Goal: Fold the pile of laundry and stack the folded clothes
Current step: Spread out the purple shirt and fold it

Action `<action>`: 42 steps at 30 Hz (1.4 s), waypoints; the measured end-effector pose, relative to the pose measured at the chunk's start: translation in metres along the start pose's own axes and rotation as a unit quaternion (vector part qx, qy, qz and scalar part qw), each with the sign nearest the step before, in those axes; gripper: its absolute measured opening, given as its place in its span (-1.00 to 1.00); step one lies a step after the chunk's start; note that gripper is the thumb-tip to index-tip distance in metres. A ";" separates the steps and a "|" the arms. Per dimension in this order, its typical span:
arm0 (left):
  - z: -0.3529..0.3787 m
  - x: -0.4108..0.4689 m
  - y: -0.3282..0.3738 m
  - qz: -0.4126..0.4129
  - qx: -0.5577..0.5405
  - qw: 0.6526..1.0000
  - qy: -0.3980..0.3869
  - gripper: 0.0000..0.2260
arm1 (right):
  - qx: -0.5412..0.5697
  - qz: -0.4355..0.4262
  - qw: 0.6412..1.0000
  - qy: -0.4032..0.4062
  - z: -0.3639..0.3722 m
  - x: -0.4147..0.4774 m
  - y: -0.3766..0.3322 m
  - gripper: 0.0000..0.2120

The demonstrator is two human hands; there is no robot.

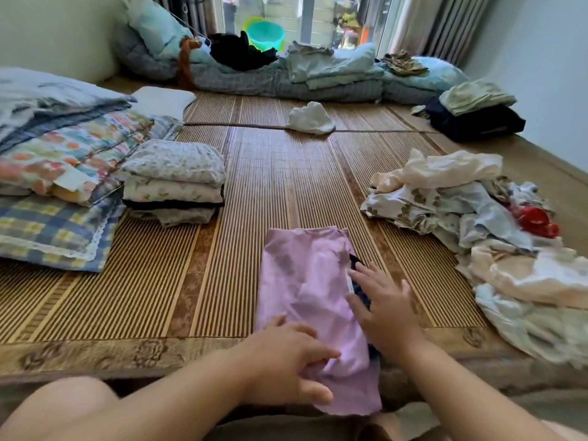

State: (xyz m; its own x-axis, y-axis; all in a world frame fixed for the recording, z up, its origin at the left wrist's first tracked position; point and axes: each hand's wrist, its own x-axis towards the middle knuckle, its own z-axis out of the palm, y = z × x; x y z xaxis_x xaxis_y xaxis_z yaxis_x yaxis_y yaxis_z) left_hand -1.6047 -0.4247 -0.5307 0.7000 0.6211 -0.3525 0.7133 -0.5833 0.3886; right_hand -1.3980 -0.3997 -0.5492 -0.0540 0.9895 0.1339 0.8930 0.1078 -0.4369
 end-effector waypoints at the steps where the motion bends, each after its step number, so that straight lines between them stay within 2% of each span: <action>1: 0.004 -0.004 -0.004 -0.003 0.004 1.000 0.021 -0.37 | -0.017 -0.012 0.999 -0.024 -0.004 -0.013 0.004 -0.37; 3: 0.013 -0.014 -0.016 -0.022 0.020 0.999 0.042 -0.21 | -0.024 -0.020 0.994 -0.100 -0.013 -0.031 0.010 -0.22; 5: 0.020 -0.023 -0.031 -0.040 0.050 0.998 0.022 -0.09 | -0.024 -0.043 0.980 -0.192 -0.018 -0.045 0.009 -0.12; 7: 0.024 -0.028 -0.039 -0.044 0.098 0.994 0.011 -0.10 | -0.084 -0.098 0.957 -0.259 -0.016 -0.057 0.006 0.02; 9: 0.024 -0.030 -0.043 -0.036 0.102 0.993 0.037 -0.22 | -0.152 -0.132 0.938 -0.282 -0.008 -0.066 0.008 0.08; 11: 0.024 -0.030 -0.045 -0.017 0.071 0.994 0.076 -0.35 | -0.210 -0.153 0.927 -0.272 0.002 -0.071 0.015 0.04; 14: 0.028 -0.031 -0.055 0.002 0.014 0.993 0.121 -0.45 | -0.225 -0.162 0.934 -0.223 0.014 -0.073 0.027 -0.09; 18: 0.032 -0.034 -0.062 0.022 0.047 0.992 0.112 -0.47 | -0.243 -0.207 0.939 -0.130 0.026 -0.077 0.035 0.23; 21: 0.033 -0.037 -0.063 0.029 0.047 0.992 0.109 -0.52 | -0.216 -0.234 0.945 -0.077 0.031 -0.078 0.040 0.27; 23: 0.034 -0.040 -0.063 0.033 0.014 0.992 0.120 -0.60 | -0.205 -0.256 0.942 -0.066 0.033 -0.076 0.046 0.15; 25: 0.032 -0.043 -0.059 0.005 -0.071 0.987 0.141 -0.69 | -0.206 -0.264 0.942 -0.036 0.033 -0.073 0.049 -0.10; 28: 0.030 -0.044 -0.053 -0.048 -0.180 0.970 0.155 -0.76 | -0.216 -0.264 0.939 -0.041 0.032 -0.072 0.052 -0.15; 31: 0.027 -0.048 -0.045 -0.066 -0.298 0.937 0.167 -0.82 | -0.152 -0.278 0.947 -0.052 0.030 -0.075 0.058 -0.25; 33: 0.024 -0.052 -0.044 -0.062 -0.315 0.930 0.181 -0.84 | -0.029 -0.247 0.968 -0.042 0.025 -0.081 0.051 -0.50; 34: 0.022 -0.055 -0.044 -0.060 -0.318 0.928 0.187 -0.83 | 0.074 -0.203 0.975 -0.049 0.019 -0.086 0.041 -0.60; 35: 0.018 -0.057 -0.044 -0.059 -0.324 0.924 0.192 -0.81 | 0.195 -0.147 0.966 -0.082 0.013 -0.089 0.030 -0.66; 36: 0.014 -0.059 -0.045 -0.059 -0.332 0.920 0.198 -0.76 | 0.305 -0.091 0.942 -0.112 0.004 -0.091 0.018 -0.69; 38: 0.006 -0.063 -0.046 -0.061 -0.360 0.909 0.202 -0.69 | 0.439 -0.004 0.889 -0.132 -0.013 -0.087 0.001 -0.63; 40: -0.004 -0.063 -0.045 -0.065 -0.384 0.895 0.217 -0.71 | 0.483 0.044 0.863 -0.143 -0.028 -0.074 -0.011 -0.65; 42: -0.018 -0.056 -0.047 -0.087 -0.388 0.883 0.250 -0.66 | 0.440 0.088 0.886 -0.121 -0.037 -0.051 -0.021 -0.74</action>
State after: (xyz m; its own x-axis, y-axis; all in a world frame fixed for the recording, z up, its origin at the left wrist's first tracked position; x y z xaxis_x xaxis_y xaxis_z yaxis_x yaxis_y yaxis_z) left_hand -1.6780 -0.4228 -0.5139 0.3403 0.9327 -0.1192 0.4338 -0.0432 0.9000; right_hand -1.3978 -0.4558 -0.5138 -0.1384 0.9784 -0.1533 0.2097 -0.1223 -0.9701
